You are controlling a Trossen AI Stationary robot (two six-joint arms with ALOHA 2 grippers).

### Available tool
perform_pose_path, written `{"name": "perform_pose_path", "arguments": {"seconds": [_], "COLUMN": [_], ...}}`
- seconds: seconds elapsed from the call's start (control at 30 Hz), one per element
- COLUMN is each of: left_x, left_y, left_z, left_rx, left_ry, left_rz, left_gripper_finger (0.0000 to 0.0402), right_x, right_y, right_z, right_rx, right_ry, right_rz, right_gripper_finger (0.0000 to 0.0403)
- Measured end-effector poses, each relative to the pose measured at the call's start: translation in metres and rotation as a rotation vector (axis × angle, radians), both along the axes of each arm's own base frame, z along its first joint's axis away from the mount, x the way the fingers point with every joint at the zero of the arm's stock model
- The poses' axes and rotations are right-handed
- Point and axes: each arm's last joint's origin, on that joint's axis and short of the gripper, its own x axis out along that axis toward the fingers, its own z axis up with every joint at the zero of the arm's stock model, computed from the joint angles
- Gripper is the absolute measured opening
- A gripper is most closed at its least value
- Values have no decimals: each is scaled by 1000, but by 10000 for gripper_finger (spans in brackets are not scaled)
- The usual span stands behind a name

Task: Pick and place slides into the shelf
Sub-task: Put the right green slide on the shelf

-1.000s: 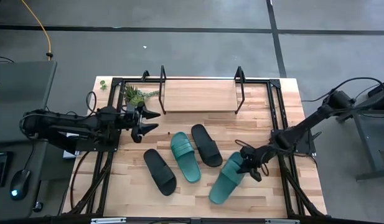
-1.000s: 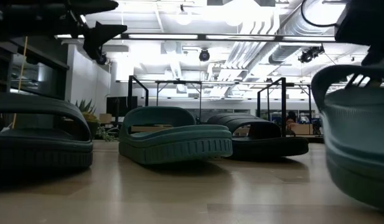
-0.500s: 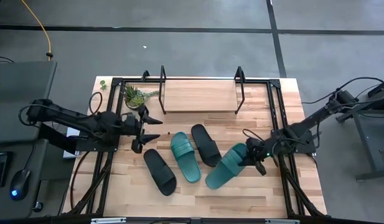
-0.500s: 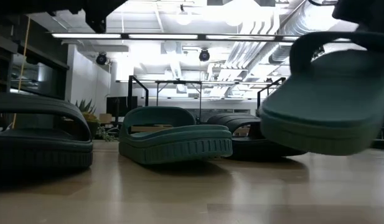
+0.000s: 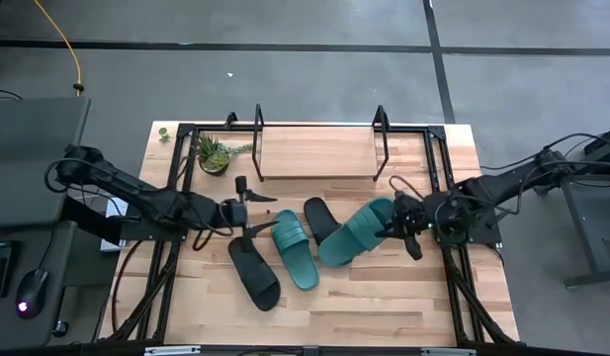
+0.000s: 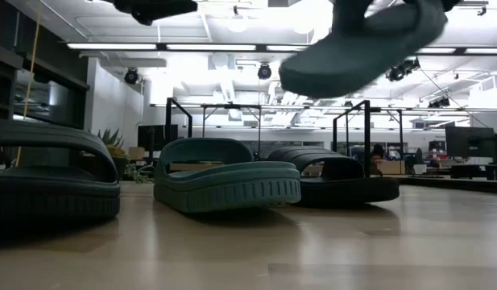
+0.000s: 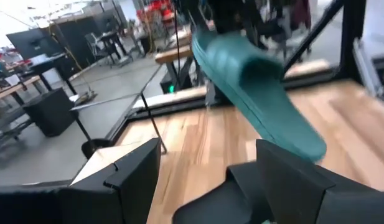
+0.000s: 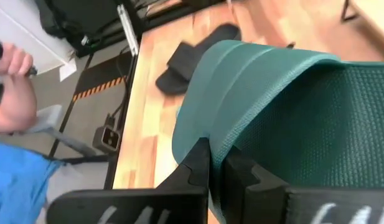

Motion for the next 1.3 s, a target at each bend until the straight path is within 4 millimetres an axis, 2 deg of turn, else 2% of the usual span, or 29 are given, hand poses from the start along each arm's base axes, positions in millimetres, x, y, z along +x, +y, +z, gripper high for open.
{"name": "perform_pose_path", "arguments": {"seconds": [0.23, 0.6, 0.73, 1.0, 1.3], "left_x": [23, 46, 57, 77, 91], "left_y": [-10, -69, -81, -89, -96], "left_z": [-2, -2, -4, -15, -11], "left_rx": [150, 591, 683, 824, 846], "left_ry": [100, 285, 334, 449, 459], "left_rz": [72, 193, 208, 288, 301], "left_gripper_finger": [246, 246, 246, 246, 246], "right_x": [1, 5, 8, 12, 24], "right_y": [-10, -31, -39, -49, -53], "right_z": [24, 27, 31, 40, 41], "right_rx": [-8, 49, 90, 146, 166], "right_ry": [-29, -18, -58, -156, -195], "right_rz": [4, 16, 42, 107, 133], "right_gripper_finger": [0, 0, 0, 0, 0]}}
